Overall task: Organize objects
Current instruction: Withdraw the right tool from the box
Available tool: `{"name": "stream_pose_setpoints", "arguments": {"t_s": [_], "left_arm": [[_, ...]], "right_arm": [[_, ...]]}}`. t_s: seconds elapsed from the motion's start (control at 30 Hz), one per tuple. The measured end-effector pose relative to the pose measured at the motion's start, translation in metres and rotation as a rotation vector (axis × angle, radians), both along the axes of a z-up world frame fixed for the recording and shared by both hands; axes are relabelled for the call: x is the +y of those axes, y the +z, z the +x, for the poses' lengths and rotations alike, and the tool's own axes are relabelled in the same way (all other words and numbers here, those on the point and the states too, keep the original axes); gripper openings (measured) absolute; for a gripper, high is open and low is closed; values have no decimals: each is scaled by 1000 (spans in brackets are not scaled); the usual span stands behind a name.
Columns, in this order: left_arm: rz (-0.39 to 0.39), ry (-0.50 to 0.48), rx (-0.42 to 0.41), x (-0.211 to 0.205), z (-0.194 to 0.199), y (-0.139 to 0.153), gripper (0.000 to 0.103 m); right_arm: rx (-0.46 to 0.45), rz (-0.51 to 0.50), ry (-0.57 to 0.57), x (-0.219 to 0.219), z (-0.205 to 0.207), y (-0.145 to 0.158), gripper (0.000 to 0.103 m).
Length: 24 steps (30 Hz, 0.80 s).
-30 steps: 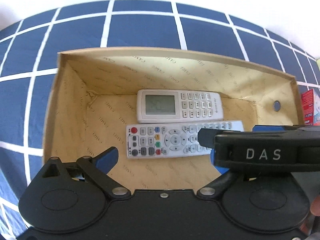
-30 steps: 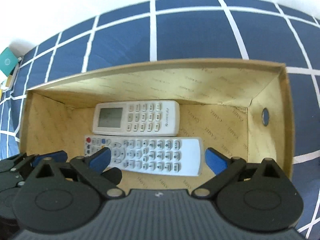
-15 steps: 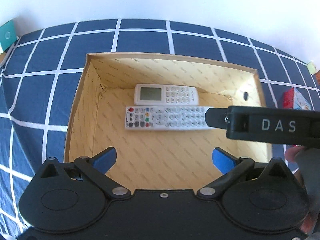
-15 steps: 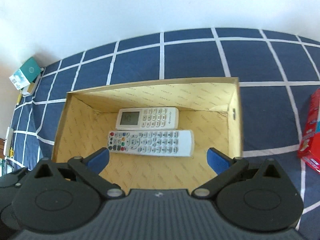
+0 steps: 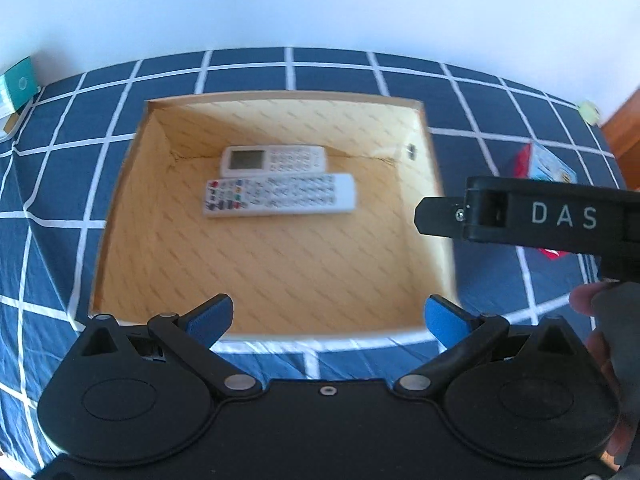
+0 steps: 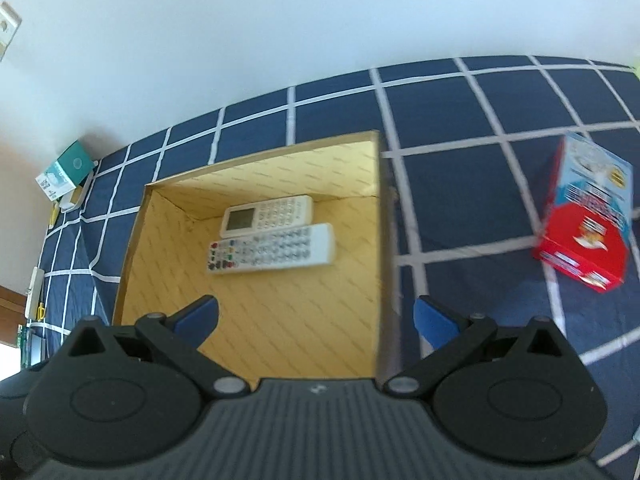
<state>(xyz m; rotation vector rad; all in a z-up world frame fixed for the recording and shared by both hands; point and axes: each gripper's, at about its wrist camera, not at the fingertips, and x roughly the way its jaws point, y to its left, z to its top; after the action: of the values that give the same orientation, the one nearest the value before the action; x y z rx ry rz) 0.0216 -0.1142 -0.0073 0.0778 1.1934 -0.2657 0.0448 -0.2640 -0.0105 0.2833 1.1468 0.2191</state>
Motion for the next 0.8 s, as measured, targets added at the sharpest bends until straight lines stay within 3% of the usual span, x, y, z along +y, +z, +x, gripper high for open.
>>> {"name": "stream_pose_setpoints", "arguments": {"t_s": [0.8], "left_arm": [[5, -199, 3, -176, -125, -8, 103]], "right_arm": [[5, -23, -265, -211, -125, 0, 103]]}}
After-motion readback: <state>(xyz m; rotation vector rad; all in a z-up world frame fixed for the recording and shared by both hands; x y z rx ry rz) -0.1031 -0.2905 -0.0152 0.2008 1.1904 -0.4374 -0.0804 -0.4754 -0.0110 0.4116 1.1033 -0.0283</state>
